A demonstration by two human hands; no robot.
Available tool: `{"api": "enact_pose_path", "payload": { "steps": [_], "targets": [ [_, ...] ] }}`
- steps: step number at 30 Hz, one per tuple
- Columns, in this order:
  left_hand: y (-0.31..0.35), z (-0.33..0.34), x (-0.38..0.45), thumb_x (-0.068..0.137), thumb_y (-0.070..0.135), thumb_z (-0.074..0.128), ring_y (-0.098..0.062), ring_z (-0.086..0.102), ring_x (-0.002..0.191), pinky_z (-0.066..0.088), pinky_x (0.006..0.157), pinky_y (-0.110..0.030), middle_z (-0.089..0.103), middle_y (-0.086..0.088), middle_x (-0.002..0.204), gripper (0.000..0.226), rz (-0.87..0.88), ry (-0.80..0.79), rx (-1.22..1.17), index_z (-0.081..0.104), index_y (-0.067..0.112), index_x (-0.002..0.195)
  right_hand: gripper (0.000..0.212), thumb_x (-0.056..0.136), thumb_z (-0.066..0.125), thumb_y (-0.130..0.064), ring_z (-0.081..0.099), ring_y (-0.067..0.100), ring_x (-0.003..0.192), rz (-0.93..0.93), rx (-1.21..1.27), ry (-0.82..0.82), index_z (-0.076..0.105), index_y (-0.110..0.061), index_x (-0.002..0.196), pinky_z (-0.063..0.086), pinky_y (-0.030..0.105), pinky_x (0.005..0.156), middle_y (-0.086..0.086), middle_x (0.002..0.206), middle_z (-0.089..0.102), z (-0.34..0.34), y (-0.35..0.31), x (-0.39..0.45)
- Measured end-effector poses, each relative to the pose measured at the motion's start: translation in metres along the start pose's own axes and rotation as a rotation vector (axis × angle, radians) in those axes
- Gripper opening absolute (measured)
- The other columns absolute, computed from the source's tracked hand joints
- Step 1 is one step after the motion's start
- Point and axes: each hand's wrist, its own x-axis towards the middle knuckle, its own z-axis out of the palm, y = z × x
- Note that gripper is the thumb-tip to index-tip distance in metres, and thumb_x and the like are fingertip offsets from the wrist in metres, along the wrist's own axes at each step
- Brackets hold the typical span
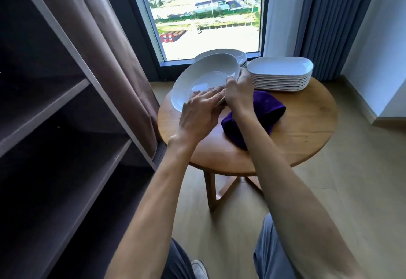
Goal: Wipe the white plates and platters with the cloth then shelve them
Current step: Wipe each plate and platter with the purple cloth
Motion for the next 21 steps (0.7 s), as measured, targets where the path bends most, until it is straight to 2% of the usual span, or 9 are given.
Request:
{"api": "enact_pose_path", "payload": {
  "steps": [2, 4, 6, 7, 9, 11, 13, 17, 21],
  "targets": [
    [-0.007, -0.005, -0.005, 0.099, 0.03, 0.067, -0.035, 0.044, 0.145, 0.028, 0.119, -0.055, 0.056, -0.009, 0.149, 0.034, -0.082, 0.012, 0.102, 0.07, 0.021, 0.131, 0.041, 0.092, 0.043, -0.007, 0.059, -0.011, 0.084, 0.008, 0.119, 0.048, 0.048, -0.012, 0.132, 0.046, 0.008, 0.071, -0.006, 0.095, 0.056, 0.009, 0.003, -0.005],
    [-0.018, -0.015, -0.013, 0.09, 0.055, 0.07, -0.038, 0.015, 0.156, 0.008, 0.124, -0.055, 0.026, -0.016, 0.167, 0.066, -0.276, 0.072, 0.125, 0.054, 0.026, 0.148, 0.042, 0.091, 0.043, -0.008, 0.058, -0.005, 0.084, 0.061, 0.228, 0.074, 0.048, -0.015, 0.132, 0.05, 0.015, 0.076, -0.013, 0.094, 0.049, 0.015, 0.005, -0.009],
    [-0.031, -0.033, -0.023, 0.073, 0.075, 0.074, -0.037, -0.006, 0.158, 0.006, 0.124, -0.053, -0.007, -0.019, 0.17, 0.113, -0.523, 0.061, -0.072, 0.023, 0.03, 0.162, 0.041, 0.089, 0.043, -0.007, 0.062, 0.01, 0.09, 0.097, 0.309, 0.102, 0.054, -0.016, 0.128, 0.055, 0.028, 0.075, -0.01, 0.098, 0.057, 0.017, 0.006, -0.012],
    [-0.036, -0.044, -0.027, 0.064, 0.079, 0.077, -0.035, -0.008, 0.158, 0.008, 0.124, -0.054, -0.015, -0.018, 0.17, 0.13, -0.627, 0.034, -0.222, 0.01, 0.03, 0.164, 0.04, 0.088, 0.043, -0.006, 0.063, 0.014, 0.091, 0.101, 0.342, 0.114, 0.057, -0.016, 0.125, 0.054, 0.023, 0.066, -0.008, 0.099, 0.06, 0.019, 0.006, -0.013],
    [-0.043, -0.063, -0.034, 0.055, 0.076, 0.082, -0.029, 0.003, 0.159, 0.014, 0.127, -0.053, -0.004, -0.015, 0.171, 0.147, -0.737, 0.008, -0.52, 0.001, 0.02, 0.164, 0.039, 0.088, 0.043, -0.005, 0.064, 0.014, 0.087, 0.115, 0.403, 0.113, 0.062, -0.018, 0.119, 0.049, 0.014, 0.051, -0.006, 0.098, 0.063, 0.024, 0.001, -0.017],
    [-0.045, -0.074, -0.039, 0.067, 0.056, 0.089, -0.027, 0.03, 0.153, 0.03, 0.123, -0.053, 0.028, -0.016, 0.166, 0.133, -0.702, 0.069, -0.721, 0.011, 0.006, 0.163, 0.041, 0.088, 0.044, -0.009, 0.067, 0.021, 0.089, 0.145, 0.411, 0.063, 0.063, -0.021, 0.122, 0.056, 0.023, 0.052, -0.001, 0.1, 0.067, 0.031, -0.005, -0.022],
    [-0.046, -0.084, -0.046, 0.077, 0.034, 0.09, -0.026, 0.047, 0.143, 0.043, 0.115, -0.051, 0.048, -0.016, 0.153, 0.106, -0.701, 0.161, -0.721, 0.028, 0.002, 0.157, 0.046, 0.088, 0.045, -0.012, 0.067, 0.026, 0.095, 0.196, 0.438, -0.012, 0.055, -0.024, 0.131, 0.06, 0.034, 0.056, 0.004, 0.111, 0.064, 0.04, -0.011, -0.03],
    [-0.053, -0.111, -0.059, 0.072, 0.03, 0.094, -0.038, 0.044, 0.143, 0.039, 0.116, -0.058, 0.044, -0.03, 0.151, 0.116, -0.698, 0.3, -0.782, 0.02, -0.015, 0.149, 0.036, 0.091, 0.043, -0.009, 0.064, 0.033, 0.103, 0.21, 0.518, -0.148, 0.045, -0.018, 0.125, 0.058, 0.034, 0.053, 0.013, 0.12, 0.057, 0.058, -0.025, -0.045],
    [-0.054, -0.138, -0.077, 0.078, 0.019, 0.089, -0.034, 0.055, 0.133, 0.041, 0.115, -0.054, 0.057, -0.026, 0.138, 0.083, -0.669, 0.397, -0.69, 0.043, -0.009, 0.141, 0.027, 0.095, 0.044, -0.011, 0.064, 0.034, 0.105, 0.171, 0.491, -0.235, 0.048, -0.017, 0.121, 0.063, 0.044, 0.064, 0.015, 0.118, 0.06, 0.083, -0.035, -0.062]
  ]
}}
